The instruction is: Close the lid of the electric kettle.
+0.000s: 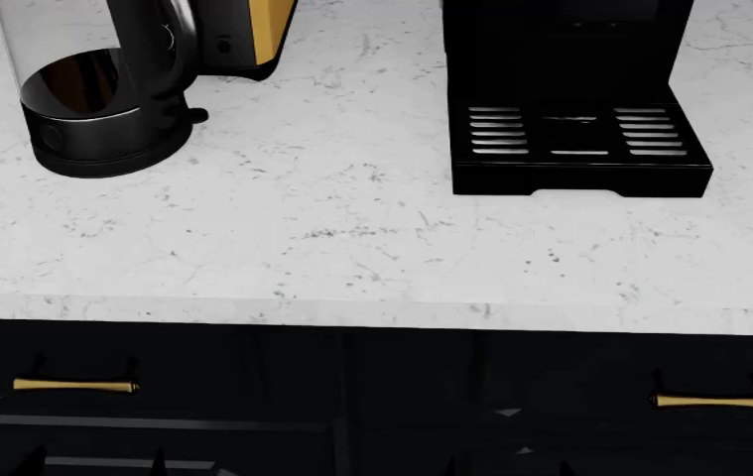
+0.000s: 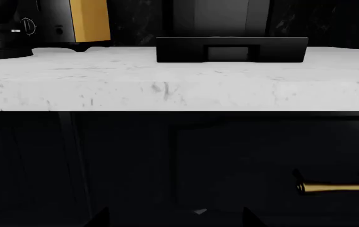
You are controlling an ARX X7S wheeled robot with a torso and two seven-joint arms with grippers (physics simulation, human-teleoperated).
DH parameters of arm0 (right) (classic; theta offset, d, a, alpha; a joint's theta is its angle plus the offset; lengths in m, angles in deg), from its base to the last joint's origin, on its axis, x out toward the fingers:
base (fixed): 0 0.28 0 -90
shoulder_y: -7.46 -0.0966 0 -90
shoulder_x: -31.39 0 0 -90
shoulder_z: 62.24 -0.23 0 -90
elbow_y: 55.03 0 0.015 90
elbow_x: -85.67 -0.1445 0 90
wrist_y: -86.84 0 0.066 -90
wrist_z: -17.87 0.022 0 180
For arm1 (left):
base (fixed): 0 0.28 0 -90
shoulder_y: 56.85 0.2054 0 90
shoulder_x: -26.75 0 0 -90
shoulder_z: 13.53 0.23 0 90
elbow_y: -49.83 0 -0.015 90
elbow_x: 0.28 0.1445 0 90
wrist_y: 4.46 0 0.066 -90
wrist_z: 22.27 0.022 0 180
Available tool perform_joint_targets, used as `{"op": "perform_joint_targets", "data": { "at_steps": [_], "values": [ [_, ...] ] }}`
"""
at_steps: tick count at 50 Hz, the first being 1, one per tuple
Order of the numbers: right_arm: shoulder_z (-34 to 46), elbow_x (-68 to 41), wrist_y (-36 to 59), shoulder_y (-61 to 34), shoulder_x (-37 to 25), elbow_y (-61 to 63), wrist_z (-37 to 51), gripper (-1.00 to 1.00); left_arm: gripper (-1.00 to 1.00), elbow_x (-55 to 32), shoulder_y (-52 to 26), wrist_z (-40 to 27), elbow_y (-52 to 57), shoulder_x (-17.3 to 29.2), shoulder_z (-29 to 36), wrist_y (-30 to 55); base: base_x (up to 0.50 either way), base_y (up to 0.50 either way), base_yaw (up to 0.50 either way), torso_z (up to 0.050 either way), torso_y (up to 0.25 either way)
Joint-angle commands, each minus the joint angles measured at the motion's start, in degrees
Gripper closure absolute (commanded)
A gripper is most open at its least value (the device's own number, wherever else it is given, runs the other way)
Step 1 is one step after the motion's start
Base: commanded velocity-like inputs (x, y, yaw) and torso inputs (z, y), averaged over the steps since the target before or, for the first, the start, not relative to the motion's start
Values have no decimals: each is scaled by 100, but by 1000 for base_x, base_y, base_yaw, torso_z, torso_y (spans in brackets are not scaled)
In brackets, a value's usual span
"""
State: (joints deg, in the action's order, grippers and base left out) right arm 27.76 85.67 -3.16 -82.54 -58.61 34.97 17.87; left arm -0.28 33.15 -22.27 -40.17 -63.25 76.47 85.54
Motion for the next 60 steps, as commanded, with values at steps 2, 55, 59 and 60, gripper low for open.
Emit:
{"op": "perform_joint_targets", "data": {
  "at_steps": [2, 55, 59, 60],
  "values": [
    [125, -83, 15, -12, -98, -13, 139, -100, -100, -155, -27, -186, -18, 137, 180, 8, 0, 0, 0, 0, 0],
    [722, -578, -60, -52, -579, -47, 642, -100, -100, -744, 49, -603, 209, 633, 642, -187, 0, 0, 0, 29, 4],
    [745, -608, -71, -62, -601, -73, 664, -100, -100, -757, 39, -632, 182, 646, 667, -232, 0, 0, 0, 50, 8],
    [752, -614, -78, -63, -607, -78, 668, -100, -100, -761, 47, -640, 207, 655, 673, -218, 0, 0, 0, 50, 6]
  ]
}}
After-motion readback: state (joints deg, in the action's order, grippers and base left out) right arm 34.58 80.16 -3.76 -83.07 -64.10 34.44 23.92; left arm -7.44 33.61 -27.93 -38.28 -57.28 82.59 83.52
